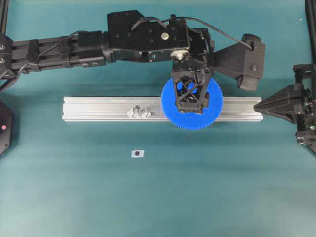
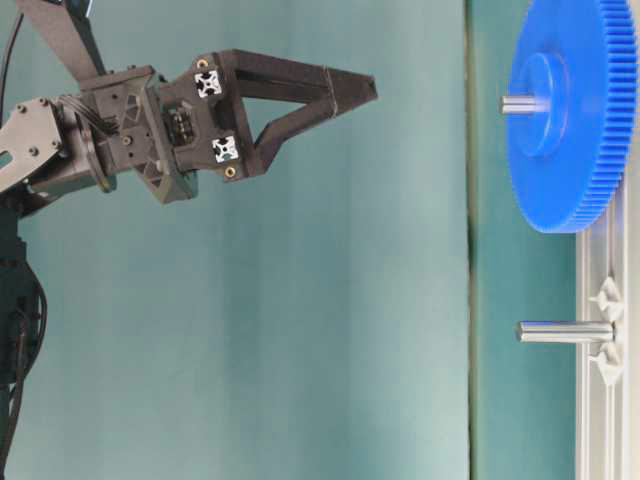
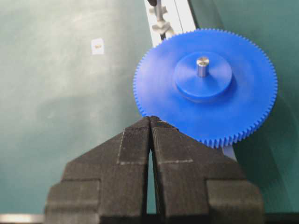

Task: Insert the large gear onto the shaft.
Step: 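Open the left gripper and raise it off the gear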

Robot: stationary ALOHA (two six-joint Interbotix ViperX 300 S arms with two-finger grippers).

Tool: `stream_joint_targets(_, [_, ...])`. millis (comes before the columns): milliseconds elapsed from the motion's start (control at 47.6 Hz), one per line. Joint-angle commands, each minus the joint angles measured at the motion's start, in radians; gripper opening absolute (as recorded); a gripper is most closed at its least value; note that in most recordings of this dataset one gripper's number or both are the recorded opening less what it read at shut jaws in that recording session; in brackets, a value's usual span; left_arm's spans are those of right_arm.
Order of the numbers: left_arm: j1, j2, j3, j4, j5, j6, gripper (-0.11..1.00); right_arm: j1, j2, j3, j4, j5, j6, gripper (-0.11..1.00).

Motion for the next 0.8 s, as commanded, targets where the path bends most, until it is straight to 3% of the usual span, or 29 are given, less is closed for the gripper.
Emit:
stream_joint_targets(0, [-0.005,-0.055,-0.028,0.002,-0.002,-0.002,0.90,0.000,0.005,-0.012,0.000,-0.008,0.009,0.05])
stream_joint_targets(777, [-0.008,-0.052,-0.028,0.002,0.015,-0.003,0.90,-0.002,0.005,-0.011,0.000,-0.011,0.009,0.05])
